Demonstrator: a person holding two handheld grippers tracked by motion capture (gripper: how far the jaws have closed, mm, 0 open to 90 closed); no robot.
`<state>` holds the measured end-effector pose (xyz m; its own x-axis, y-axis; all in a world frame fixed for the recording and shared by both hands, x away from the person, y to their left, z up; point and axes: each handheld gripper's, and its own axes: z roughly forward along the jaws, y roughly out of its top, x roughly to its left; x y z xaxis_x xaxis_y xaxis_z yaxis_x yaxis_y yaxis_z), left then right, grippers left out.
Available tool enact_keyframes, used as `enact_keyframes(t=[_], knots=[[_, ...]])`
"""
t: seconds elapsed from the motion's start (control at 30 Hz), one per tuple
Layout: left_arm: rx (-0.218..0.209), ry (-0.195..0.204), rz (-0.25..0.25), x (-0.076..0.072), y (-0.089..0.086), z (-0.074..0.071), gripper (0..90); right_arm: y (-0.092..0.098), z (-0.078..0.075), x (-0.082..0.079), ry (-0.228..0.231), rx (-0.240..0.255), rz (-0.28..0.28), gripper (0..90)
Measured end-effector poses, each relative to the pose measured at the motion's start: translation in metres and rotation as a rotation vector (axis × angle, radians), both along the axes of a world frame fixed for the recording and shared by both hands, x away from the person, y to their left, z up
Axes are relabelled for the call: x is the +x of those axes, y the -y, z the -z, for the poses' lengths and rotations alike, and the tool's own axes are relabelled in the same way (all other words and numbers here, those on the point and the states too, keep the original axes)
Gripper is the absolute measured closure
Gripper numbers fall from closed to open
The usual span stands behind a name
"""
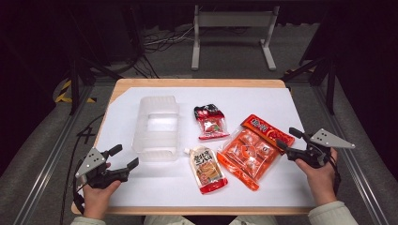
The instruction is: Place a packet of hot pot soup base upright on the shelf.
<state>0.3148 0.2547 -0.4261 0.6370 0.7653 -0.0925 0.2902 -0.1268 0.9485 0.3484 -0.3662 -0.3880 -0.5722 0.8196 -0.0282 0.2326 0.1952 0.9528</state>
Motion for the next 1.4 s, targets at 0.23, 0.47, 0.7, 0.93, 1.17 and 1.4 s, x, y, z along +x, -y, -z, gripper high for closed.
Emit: enact_keyframes(t=[0.23,0.47,0.7,0.93,1.17,1.4], knots=[[-0.004,-0.005,0.000,0.000,0.000,0.002,18.3,0.009,0.001,0.021,-0.031,0.008,0.038,34.2],[0.001,-0.001,-0.003,0.000,-0.001,0.002,18.5,0.016,0.009,0.042,-0.098,0.033,0.105,41.3],[-0.003,-0.008,-0.004,0.000,-0.001,0.002,19.0,0.019,0.011,0.048,-0.112,0.018,0.145,36.9],[0.005,-0.008,-0.001,0.000,0.000,0.003,19.1,0.031,0.021,0.056,-0.260,0.064,0.187,34.0],[0.005,-0.009,-0.001,0.000,0.000,0.003,19.1,0.033,0.027,0.060,-0.329,0.028,0.223,31.5],[0.003,-0.015,0.003,0.000,0.000,0.003,19.0,0.038,0.034,0.064,-0.402,0.015,0.258,31.4]])
